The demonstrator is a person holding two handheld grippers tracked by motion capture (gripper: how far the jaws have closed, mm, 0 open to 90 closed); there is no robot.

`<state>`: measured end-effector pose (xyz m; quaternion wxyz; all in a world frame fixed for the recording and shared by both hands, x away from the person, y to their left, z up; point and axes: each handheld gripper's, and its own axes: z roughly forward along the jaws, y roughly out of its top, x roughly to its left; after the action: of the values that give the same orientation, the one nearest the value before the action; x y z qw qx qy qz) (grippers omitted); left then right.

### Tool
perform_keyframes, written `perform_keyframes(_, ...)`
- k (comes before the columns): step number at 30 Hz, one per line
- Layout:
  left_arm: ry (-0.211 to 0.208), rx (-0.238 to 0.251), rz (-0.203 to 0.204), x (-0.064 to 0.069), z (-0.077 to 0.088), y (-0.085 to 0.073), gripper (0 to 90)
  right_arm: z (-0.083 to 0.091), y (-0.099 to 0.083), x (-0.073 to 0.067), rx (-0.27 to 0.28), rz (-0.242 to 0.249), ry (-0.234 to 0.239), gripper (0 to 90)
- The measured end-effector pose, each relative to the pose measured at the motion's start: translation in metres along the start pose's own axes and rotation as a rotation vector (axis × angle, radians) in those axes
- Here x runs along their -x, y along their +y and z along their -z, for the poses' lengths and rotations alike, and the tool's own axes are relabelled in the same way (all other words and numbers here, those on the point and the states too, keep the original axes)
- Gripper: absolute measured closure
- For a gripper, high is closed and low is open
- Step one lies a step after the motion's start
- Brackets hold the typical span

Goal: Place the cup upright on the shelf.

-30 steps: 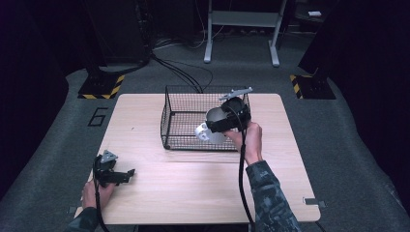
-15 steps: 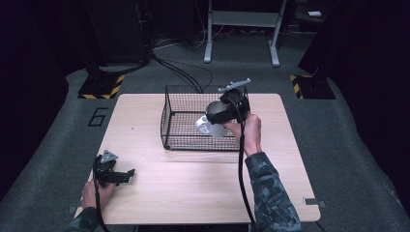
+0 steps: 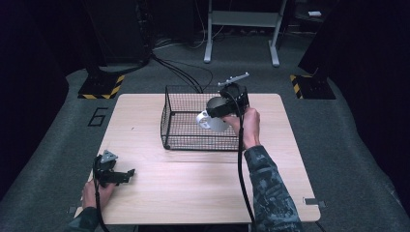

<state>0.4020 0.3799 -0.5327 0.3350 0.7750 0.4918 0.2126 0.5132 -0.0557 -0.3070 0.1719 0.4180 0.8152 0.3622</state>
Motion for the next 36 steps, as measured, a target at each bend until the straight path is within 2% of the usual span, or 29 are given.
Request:
perform_keyframes(1,0.0,0.001,0.0,0.0,0.0,0.0,0.1,-0.002,0.001,0.002,0.012,0.014,0.001,6.0)
perform_keyframes(3,0.0,0.0,0.0,0.0,0.0,0.0,0.1,-0.003,0.001,0.003,-0.001,-0.007,-0.002,6.0)
perform_keyframes(5,0.0,0.0,0.0,0.0,0.0,0.0,0.1,-0.006,0.002,0.006,-0.002,0.004,-0.005,6.0)
perform_keyframes(12,0.0,0.0,0.0,0.0,0.0,0.0,0.1,-0.016,0.005,0.012,-0.011,-0.018,-0.013,6.0)
perform_keyframes(21,0.0,0.0,0.0,0.0,0.0,0.0,0.2,-0.03,0.007,0.021,-0.048,-0.017,-0.026,6.0)
perform_keyframes(36,-0.001,-0.001,0.001,0.0,0.0,0.0,0.1,-0.05,0.013,0.033,-0.073,-0.063,-0.048,6.0)
